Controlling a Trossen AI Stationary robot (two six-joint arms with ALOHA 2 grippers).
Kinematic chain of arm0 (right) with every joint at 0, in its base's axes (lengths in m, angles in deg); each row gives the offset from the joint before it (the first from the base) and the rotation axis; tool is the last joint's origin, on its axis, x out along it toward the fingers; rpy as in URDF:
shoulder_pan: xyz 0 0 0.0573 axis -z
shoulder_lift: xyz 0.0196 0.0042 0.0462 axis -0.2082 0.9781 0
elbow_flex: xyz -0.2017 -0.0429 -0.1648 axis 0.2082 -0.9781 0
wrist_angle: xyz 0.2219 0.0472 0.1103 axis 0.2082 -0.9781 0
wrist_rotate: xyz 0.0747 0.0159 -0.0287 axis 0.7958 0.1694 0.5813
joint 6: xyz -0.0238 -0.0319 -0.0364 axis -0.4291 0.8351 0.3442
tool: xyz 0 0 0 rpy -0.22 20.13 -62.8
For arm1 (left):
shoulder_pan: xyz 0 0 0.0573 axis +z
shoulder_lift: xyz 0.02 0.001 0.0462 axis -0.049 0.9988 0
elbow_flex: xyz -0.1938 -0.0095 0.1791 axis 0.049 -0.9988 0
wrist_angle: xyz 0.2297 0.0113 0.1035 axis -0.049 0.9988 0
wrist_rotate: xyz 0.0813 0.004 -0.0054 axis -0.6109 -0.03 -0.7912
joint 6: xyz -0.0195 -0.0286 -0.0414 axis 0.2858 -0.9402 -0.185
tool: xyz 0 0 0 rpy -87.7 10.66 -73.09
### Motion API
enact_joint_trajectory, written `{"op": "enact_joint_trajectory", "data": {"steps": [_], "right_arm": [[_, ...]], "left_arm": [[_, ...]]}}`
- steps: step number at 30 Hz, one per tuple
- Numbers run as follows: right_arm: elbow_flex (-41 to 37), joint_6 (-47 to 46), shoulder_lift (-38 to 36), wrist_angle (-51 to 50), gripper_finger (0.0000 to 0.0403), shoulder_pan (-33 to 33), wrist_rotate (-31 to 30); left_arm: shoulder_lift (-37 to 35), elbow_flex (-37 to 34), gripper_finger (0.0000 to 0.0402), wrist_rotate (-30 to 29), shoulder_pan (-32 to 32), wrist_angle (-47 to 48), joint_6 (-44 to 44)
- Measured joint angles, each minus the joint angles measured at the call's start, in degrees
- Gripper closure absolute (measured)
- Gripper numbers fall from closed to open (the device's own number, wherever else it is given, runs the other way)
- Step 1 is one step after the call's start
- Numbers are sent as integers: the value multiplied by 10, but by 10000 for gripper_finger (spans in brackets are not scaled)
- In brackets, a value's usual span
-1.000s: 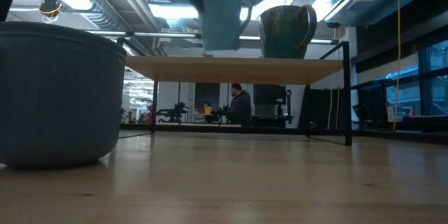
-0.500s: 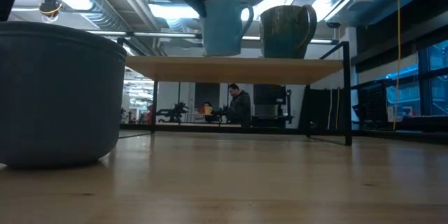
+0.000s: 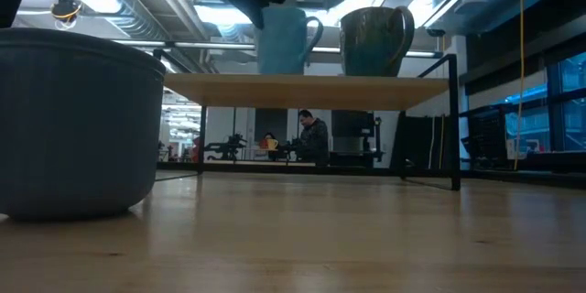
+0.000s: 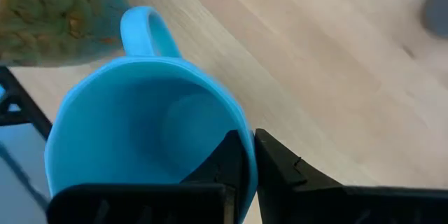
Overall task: Stack small to large cups/mugs on shelf
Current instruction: Put the blue mug on the shelf
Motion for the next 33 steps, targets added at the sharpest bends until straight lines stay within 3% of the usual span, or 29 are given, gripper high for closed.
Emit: {"op": "enact_joint_trajectory", "data": {"steps": [17, 33], "right_arm": [[0, 0, 0, 1, 285, 4, -5], [0, 5, 0, 0, 285, 4, -5]], "left_arm": [[10, 0, 382, 14, 2, 15, -30], [10, 0, 342, 2, 2, -7, -56]]}}
